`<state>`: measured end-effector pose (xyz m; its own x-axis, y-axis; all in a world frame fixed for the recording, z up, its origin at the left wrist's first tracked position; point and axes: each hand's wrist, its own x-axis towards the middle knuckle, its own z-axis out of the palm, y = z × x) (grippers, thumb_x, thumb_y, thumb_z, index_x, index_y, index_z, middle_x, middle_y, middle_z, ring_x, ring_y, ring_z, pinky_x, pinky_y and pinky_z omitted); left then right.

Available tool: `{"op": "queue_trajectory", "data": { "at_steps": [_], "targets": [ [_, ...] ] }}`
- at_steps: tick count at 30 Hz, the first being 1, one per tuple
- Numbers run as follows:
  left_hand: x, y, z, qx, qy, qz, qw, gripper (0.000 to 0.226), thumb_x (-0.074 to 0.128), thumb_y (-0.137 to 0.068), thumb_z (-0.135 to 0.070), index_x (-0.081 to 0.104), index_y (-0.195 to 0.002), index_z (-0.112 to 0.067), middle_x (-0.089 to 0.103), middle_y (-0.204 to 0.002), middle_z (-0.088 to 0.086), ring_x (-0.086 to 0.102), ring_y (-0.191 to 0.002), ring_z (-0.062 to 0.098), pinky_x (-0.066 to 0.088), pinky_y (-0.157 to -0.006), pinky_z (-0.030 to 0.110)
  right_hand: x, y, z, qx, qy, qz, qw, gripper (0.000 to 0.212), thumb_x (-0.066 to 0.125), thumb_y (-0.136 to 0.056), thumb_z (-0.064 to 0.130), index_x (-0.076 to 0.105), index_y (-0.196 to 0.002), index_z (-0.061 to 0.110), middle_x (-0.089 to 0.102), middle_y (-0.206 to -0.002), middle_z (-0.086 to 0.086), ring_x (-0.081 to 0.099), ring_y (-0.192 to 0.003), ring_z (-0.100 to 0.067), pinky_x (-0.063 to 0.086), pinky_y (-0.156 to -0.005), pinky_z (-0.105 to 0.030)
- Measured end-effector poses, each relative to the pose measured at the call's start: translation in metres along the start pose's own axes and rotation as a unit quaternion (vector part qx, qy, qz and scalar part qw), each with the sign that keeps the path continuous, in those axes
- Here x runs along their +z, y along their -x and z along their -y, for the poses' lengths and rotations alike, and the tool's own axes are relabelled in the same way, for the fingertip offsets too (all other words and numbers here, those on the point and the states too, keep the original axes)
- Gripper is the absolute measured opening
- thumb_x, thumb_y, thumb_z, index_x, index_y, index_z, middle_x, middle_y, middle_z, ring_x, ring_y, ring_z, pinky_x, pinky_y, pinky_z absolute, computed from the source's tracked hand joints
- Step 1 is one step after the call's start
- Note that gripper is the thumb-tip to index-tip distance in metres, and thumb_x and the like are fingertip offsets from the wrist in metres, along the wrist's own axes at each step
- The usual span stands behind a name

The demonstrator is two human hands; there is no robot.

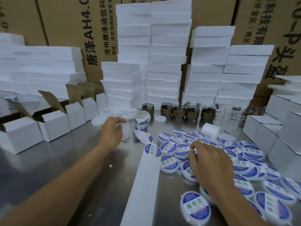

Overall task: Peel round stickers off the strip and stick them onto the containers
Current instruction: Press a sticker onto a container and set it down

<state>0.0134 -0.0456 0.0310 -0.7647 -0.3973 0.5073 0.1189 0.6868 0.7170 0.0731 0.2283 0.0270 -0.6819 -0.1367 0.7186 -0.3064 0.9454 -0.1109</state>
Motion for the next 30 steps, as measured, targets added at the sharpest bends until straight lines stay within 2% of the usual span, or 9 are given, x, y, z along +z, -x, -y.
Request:
{"op": "queue_trajectory", "data": {
  "at_steps": [5, 8, 10, 12, 16, 19, 21, 27, 30],
  "targets": [
    [-0.011, 0.037, -0.061, 0.008, 0.222, -0.013, 0.975, 0.052, 0.029, -0.080, 0.021, 0.057, -0.076, -0.023, 0.059, -0.087, -0.003, 0.051, -0.074, 0.008, 0.037, -0.058, 0.005, -0.008, -0.001, 0.011, -0.055, -0.013, -0.061, 0.997, 0.010, 0.075, -0.068, 0.004, 0.068, -0.075, 0.007, 0.064, -0.060, -0.006, 0.060, -0.053, -0.025, 0.050, -0.050, -0.033],
    [-0.004, 0.068, -0.083, -0.023, 0.361, 0.044, 0.931, 0.049, 0.034, -0.088, 0.014, 0.055, -0.086, -0.031, 0.060, -0.090, 0.001, 0.053, -0.077, 0.015, 0.041, -0.068, 0.023, -0.017, 0.004, 0.026, -0.047, -0.095, -0.082, 0.991, 0.012, 0.071, -0.075, 0.008, 0.070, -0.087, 0.008, 0.068, -0.069, -0.004, 0.063, -0.061, -0.023, 0.052, -0.052, -0.032],
    [0.002, 0.084, -0.089, -0.027, 0.402, 0.101, 0.910, 0.048, 0.037, -0.095, 0.006, 0.053, -0.101, -0.039, 0.060, -0.098, 0.005, 0.053, -0.083, 0.018, 0.042, -0.075, 0.033, -0.022, 0.010, 0.038, 0.003, -0.170, -0.052, 0.984, 0.009, 0.061, -0.085, 0.017, 0.066, -0.092, 0.017, 0.065, -0.071, 0.004, 0.060, -0.063, -0.016, 0.048, -0.054, -0.029],
    [0.005, 0.092, -0.091, -0.027, 0.417, 0.146, 0.897, 0.042, 0.038, -0.097, 0.002, 0.055, -0.108, -0.035, 0.060, -0.094, 0.000, 0.054, -0.085, 0.016, 0.042, -0.077, 0.032, -0.023, 0.013, 0.044, 0.075, -0.261, 0.005, 0.962, 0.009, 0.050, -0.092, 0.028, 0.060, -0.091, 0.029, 0.062, -0.072, 0.013, 0.058, -0.067, -0.007, 0.045, -0.058, -0.029],
    [0.008, 0.095, -0.094, -0.085, 0.496, 0.211, 0.838, 0.032, 0.040, -0.095, 0.003, 0.063, -0.091, -0.019, 0.062, -0.076, -0.004, 0.053, -0.077, 0.017, 0.038, -0.068, 0.028, -0.021, 0.009, 0.052, 0.221, -0.472, 0.071, 0.850, 0.009, 0.049, -0.093, 0.030, 0.057, -0.088, 0.030, 0.066, -0.072, 0.007, 0.063, -0.062, -0.009, 0.049, -0.058, -0.025],
    [0.004, 0.093, -0.096, -0.102, 0.565, 0.262, 0.775, 0.021, 0.053, -0.082, 0.003, 0.061, -0.083, -0.015, 0.058, -0.077, 0.001, 0.057, -0.069, 0.015, 0.044, -0.059, 0.027, -0.023, 0.002, 0.061, 0.316, -0.614, 0.168, 0.704, 0.009, 0.052, -0.093, 0.023, 0.060, -0.097, 0.020, 0.070, -0.069, 0.000, 0.065, -0.057, -0.016, 0.053, -0.060, -0.027],
    [0.001, 0.094, -0.096, -0.096, 0.580, 0.293, 0.754, 0.019, 0.060, -0.074, 0.000, 0.062, -0.078, -0.018, 0.057, -0.078, 0.000, 0.057, -0.069, 0.014, 0.046, -0.054, 0.026, -0.024, 0.000, 0.063, 0.343, -0.665, 0.218, 0.627, 0.009, 0.055, -0.092, 0.020, 0.061, -0.098, 0.016, 0.071, -0.072, -0.004, 0.066, -0.057, -0.020, 0.054, -0.057, -0.025],
    [0.003, 0.095, -0.094, -0.096, 0.560, 0.303, 0.765, 0.031, 0.054, -0.075, 0.000, 0.070, -0.078, -0.027, 0.070, -0.094, 0.002, 0.064, -0.086, 0.015, 0.052, -0.068, 0.028, -0.024, 0.001, 0.058, 0.381, -0.748, 0.236, 0.491, 0.012, 0.058, -0.085, -0.001, 0.061, -0.096, 0.005, 0.065, -0.069, -0.006, 0.057, -0.052, -0.012, 0.051, -0.057, -0.019],
    [0.002, 0.091, -0.092, -0.145, 0.629, 0.319, 0.694, 0.033, 0.043, -0.087, -0.009, 0.066, -0.109, -0.020, 0.071, -0.105, 0.009, 0.067, -0.096, 0.023, 0.053, -0.084, 0.033, -0.023, 0.001, 0.056, 0.389, -0.778, 0.213, 0.445, 0.011, 0.058, -0.084, -0.004, 0.058, -0.092, 0.003, 0.064, -0.065, -0.008, 0.059, -0.050, -0.012, 0.053, -0.053, -0.018]
  ]
}}
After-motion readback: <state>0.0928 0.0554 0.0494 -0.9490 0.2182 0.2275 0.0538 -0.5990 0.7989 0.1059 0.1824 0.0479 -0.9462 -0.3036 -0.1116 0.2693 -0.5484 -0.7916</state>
